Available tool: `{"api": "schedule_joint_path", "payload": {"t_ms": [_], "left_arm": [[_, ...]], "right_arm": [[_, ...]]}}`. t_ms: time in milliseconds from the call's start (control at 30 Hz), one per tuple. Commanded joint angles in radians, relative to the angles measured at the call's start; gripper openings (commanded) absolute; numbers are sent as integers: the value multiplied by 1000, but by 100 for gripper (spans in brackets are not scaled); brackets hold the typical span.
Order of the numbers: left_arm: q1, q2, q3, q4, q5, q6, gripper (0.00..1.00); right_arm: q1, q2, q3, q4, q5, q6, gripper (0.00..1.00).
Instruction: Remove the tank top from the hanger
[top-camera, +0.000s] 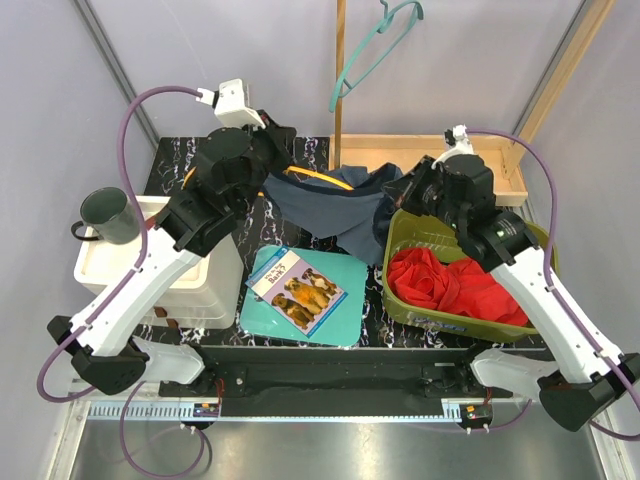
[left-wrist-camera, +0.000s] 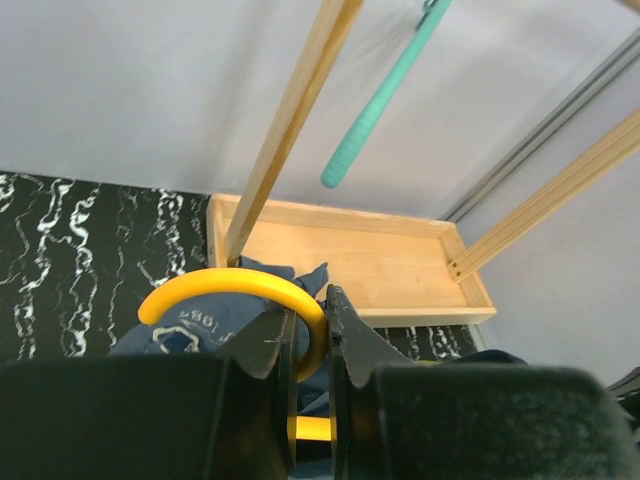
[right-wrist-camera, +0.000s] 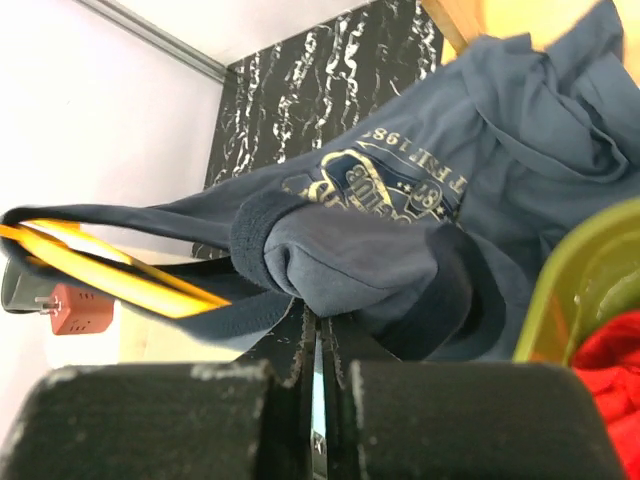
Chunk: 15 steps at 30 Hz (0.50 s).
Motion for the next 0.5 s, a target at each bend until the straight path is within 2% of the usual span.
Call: {"api": "schedule_joint_path", "payload": {"t_ms": [0, 233, 300, 467], "left_arm": [[25, -11, 76, 107, 57, 1, 0], [76, 52, 194, 107, 116, -163, 0], [99, 65, 208, 109, 165, -252, 0], [112, 85, 219, 156, 328, -361, 0]], "right_arm": [[-22, -56, -40, -4, -88, 31, 0], [-20, -119, -196, 120, -276, 38, 0], [-22, -125, -227, 153, -302, 28, 0], [-22, -109, -232, 192, -291, 24, 0]]}}
